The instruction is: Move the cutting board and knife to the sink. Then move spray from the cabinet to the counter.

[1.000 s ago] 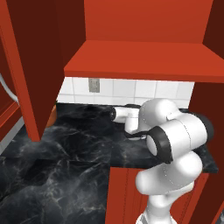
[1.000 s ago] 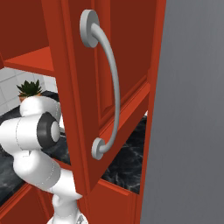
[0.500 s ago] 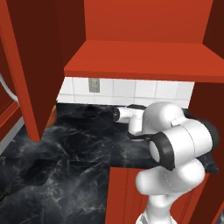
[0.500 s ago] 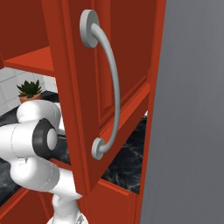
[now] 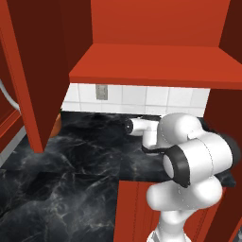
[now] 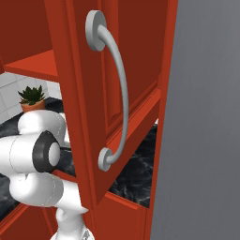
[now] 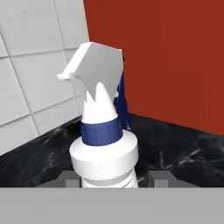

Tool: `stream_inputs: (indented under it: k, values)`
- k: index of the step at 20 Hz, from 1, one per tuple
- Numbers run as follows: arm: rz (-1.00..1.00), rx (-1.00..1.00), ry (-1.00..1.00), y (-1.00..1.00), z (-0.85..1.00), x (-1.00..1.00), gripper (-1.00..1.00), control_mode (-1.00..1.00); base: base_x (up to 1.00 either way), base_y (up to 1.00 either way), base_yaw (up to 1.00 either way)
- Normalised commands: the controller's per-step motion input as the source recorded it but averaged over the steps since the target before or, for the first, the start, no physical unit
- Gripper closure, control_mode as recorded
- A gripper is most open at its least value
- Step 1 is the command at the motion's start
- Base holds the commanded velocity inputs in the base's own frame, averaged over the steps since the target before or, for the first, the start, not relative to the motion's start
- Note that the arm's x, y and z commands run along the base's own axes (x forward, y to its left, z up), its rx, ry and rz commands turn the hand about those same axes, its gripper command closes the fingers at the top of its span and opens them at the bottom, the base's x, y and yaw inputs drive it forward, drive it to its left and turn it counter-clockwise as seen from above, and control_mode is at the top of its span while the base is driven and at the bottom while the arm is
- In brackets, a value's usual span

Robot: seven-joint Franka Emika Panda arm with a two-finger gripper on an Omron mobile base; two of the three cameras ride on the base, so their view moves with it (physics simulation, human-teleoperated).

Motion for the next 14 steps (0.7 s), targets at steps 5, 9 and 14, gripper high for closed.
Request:
stream_inputs:
  k: [5, 9, 14]
  values:
    - [-0.11, 0.02, -0.25, 0.13, -0.77, -0.11, 1.00, -1.00, 0.00, 0.00, 0.00]
    - [-0.10, 0.03, -0.26, 0.12, -0.75, -0.10, 1.00, -1.00, 0.00, 0.00, 0.00]
    - [-0.09, 0.03, -0.29, 0.10, -0.73, -0.16, 1.00, -1.00, 0.00, 0.00, 0.00]
